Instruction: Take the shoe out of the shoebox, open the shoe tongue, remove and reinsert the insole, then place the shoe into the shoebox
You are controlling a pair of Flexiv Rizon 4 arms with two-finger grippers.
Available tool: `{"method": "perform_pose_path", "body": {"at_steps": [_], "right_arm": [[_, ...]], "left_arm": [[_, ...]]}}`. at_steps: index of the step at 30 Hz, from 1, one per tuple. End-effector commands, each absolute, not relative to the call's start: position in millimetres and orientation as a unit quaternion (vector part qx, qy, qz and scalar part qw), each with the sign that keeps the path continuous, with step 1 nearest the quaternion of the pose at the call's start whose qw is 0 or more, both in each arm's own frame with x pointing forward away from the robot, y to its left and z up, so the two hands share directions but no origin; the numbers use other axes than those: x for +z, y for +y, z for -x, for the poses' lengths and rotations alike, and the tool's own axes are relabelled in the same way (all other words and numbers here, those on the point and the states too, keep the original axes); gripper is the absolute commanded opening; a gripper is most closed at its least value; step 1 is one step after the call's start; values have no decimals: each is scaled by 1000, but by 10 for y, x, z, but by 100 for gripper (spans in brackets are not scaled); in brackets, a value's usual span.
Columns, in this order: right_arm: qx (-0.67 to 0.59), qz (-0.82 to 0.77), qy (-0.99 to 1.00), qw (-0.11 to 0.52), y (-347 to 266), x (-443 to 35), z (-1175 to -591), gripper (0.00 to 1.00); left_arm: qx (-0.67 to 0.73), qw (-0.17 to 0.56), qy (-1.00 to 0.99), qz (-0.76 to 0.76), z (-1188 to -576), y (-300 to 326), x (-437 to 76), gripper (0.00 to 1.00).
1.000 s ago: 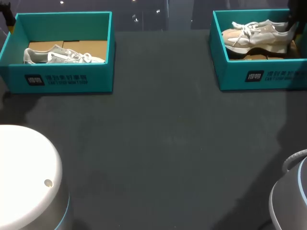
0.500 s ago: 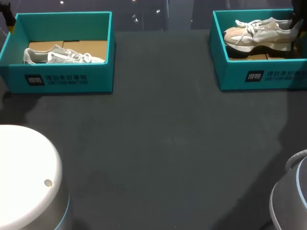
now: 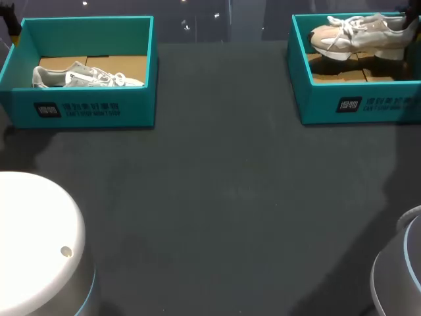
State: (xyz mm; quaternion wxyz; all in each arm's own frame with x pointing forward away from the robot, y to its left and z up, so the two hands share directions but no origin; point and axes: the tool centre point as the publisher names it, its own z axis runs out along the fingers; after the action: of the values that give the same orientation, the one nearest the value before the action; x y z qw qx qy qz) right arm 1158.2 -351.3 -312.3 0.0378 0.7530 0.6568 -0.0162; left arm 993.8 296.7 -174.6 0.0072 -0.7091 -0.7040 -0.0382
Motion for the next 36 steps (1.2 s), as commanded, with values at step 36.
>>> {"method": "perform_pose_path", "body": {"at_steps": [36], "right_arm": [[-25, -717, 684, 128, -3116, -1194, -11279, 0]], "left_arm": [[-38, 8, -704, 710, -9943, 2971, -1742, 100]]}}
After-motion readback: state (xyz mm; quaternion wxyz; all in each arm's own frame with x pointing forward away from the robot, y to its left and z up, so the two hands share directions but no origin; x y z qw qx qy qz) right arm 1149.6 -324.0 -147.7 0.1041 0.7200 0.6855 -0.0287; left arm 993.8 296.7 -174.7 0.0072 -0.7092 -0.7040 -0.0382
